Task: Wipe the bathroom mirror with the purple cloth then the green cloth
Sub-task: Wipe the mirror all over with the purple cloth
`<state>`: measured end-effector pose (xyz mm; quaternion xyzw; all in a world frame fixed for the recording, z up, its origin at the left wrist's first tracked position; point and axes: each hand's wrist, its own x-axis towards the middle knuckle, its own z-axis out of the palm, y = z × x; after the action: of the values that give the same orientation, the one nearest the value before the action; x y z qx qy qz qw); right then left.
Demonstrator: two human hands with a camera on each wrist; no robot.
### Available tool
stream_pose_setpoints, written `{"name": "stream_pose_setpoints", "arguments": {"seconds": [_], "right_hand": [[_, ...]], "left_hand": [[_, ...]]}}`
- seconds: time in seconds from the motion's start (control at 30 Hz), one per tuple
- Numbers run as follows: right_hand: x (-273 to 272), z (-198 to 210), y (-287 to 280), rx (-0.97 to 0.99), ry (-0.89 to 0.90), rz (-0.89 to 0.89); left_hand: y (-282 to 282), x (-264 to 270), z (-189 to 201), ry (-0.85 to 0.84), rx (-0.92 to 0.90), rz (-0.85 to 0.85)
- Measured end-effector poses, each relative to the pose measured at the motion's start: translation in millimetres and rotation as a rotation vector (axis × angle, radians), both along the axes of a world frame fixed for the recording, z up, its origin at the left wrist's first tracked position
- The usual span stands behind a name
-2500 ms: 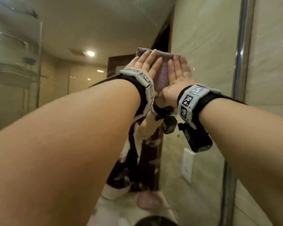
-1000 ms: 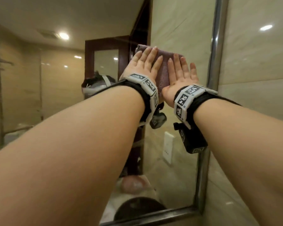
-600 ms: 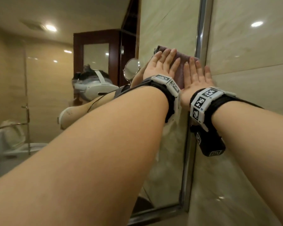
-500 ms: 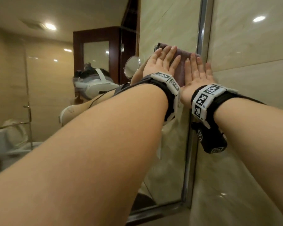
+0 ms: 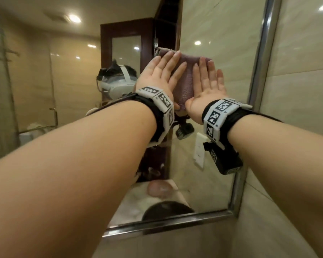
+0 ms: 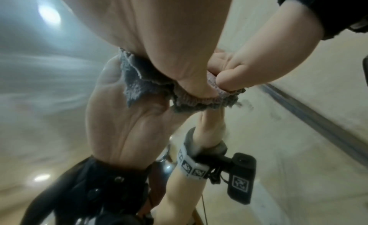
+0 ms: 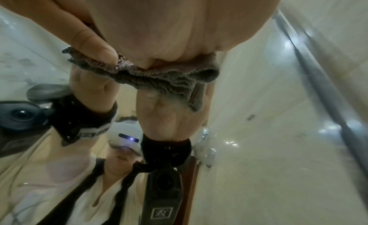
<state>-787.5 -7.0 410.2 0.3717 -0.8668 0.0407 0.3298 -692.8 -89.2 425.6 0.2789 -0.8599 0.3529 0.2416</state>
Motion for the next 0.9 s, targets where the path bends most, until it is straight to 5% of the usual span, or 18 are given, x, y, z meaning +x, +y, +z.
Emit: {"name": "stream_pose_setpoints", "arguments": {"seconds": [0.5,0.9], "right_hand": [[126,-38,-95,-0.010,0.206,0.332],[131,-47,-105,-0.046,0.279,0.374]], "left_hand": [[-94,148,-47,0.068,0.146,0.184],[-99,156,-56,0.086,0.181,0.246]]}}
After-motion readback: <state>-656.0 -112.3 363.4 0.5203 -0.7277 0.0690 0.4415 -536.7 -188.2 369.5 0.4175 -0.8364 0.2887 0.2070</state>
